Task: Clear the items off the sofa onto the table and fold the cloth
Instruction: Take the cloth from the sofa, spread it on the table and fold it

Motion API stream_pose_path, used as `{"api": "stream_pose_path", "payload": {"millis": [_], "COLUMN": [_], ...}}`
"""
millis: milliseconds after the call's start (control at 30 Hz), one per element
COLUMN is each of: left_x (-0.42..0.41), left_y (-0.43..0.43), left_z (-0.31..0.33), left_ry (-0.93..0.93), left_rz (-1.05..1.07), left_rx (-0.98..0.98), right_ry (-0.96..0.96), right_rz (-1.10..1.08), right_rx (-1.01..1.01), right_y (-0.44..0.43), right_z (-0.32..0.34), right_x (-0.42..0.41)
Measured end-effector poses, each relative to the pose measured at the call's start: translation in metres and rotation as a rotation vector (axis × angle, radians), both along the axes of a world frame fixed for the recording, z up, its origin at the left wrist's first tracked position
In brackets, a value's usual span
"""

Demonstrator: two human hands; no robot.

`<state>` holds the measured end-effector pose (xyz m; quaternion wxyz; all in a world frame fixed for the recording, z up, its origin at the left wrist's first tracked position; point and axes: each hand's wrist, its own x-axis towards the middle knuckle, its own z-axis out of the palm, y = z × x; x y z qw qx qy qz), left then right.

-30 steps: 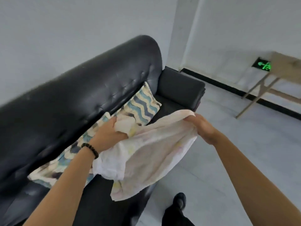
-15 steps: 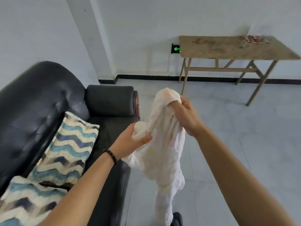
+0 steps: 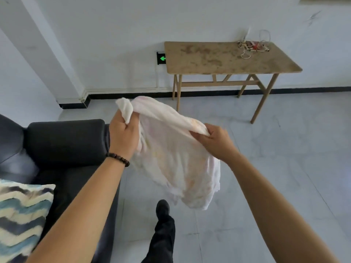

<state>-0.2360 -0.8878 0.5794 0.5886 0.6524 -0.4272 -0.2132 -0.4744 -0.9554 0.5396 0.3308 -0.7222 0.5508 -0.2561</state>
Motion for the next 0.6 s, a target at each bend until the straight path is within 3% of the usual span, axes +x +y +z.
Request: {"api": "stream_pose_path", "payload": {"millis": [100,167,233,333,467,533,600], "left_x": [0.006,0.013,0.024,0.038,0.039,0.040,0.044], "left_y": [-0.084,-0.144,-0.198,-0.279,-0.379,-0.430,-0.480], "left_z": [0.008,0.023,0.041,0.064,0.063,0.054,0.044], "left_ry": [0.073,0.194,0.318,0.329,0.197,0.128,0.023], "left_rz": [0.017,0.056,0.084,0.051,-0.076,-0.097,-0.074], "left_rx": [-0.090,-0.139,-0.206,-0.259,-0.197,-0.171,-0.140], "right_ry": [0.209,0.464,0.572,0.242,-0.247,-0.390,-0.417], "right_rz": [0.046,0.054,0.006,-0.250,-0.510,-0.597,-0.653], "right_rx": [0.117,0.214,0.321,0.445,0.384,0.322,0.248], "right_y": [-0.063,-0.105,-0.146,-0.204,-0.288,-0.337,-0.389], "right_z": [-0.025,-0.039,-0.049,-0.052,-0.032,-0.014,0.003], "right_x": [-0.004,-0.013,-0.030,-0.054,-0.077,-0.087,-0.101]}}
